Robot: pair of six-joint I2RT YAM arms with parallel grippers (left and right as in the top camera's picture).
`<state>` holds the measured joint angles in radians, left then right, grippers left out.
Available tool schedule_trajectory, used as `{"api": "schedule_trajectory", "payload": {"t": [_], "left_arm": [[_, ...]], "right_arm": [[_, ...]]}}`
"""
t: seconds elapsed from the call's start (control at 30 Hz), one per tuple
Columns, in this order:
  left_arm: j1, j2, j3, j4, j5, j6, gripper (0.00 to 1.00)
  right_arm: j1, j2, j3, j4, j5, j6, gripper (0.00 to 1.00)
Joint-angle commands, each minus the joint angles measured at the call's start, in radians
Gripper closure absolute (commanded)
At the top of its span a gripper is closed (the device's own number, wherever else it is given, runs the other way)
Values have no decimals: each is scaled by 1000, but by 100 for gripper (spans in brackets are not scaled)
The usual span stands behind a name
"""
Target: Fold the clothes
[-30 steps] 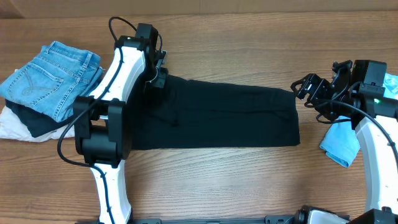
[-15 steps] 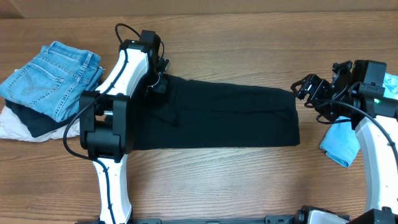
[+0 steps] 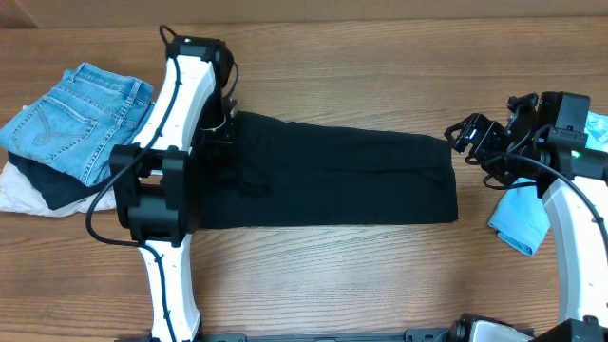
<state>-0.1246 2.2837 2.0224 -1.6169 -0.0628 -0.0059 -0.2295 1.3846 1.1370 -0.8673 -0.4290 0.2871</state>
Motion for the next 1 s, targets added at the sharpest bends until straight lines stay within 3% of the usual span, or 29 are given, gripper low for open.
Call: {"api": "schedule_trajectory", "payload": {"t": [0.0,0.17,0.23,0.27,0.33,0.37,0.5,0.57,0.6,0.63,0.7,0.83,0.97], "left_arm": [[18,-10,15,-55,-15,-25,96],[21,-10,15,-74,24,-28,94],[21,-10,15,-74,46,-28,68],[21,-10,15,-74,46,-28,64],[21,-10,15,-74,46,-37,41],[21,-10,15,-74,45,-42,34],[21,-10,15,-53,44,-47,41],[21,-10,15,47,45,-48,49],[21,-10,14,111,52,-63,58],[18,-9,1,192,79,-62,78],[3,-6,-57,292,82,-62,95],[-46,-6,-272,468,89,-89,96],[-61,-6,-347,406,100,-129,96]], "right_arm": [[-4,-18,3,5,9,-7,8],[-4,-18,3,3,9,-7,8],[-4,-18,3,2,10,-7,8],[-4,-18,3,2,10,-7,8],[-4,-18,3,2,10,-7,8],[-4,-17,3,2,10,-7,8],[-4,-18,3,5,10,-7,8],[-4,-18,3,10,10,-7,8],[-4,-17,3,10,10,-7,8],[-4,-18,3,10,10,-7,8],[-4,-17,3,8,10,-7,8],[-4,-18,3,2,10,-7,8],[-4,-18,3,-2,10,-7,8]]}}
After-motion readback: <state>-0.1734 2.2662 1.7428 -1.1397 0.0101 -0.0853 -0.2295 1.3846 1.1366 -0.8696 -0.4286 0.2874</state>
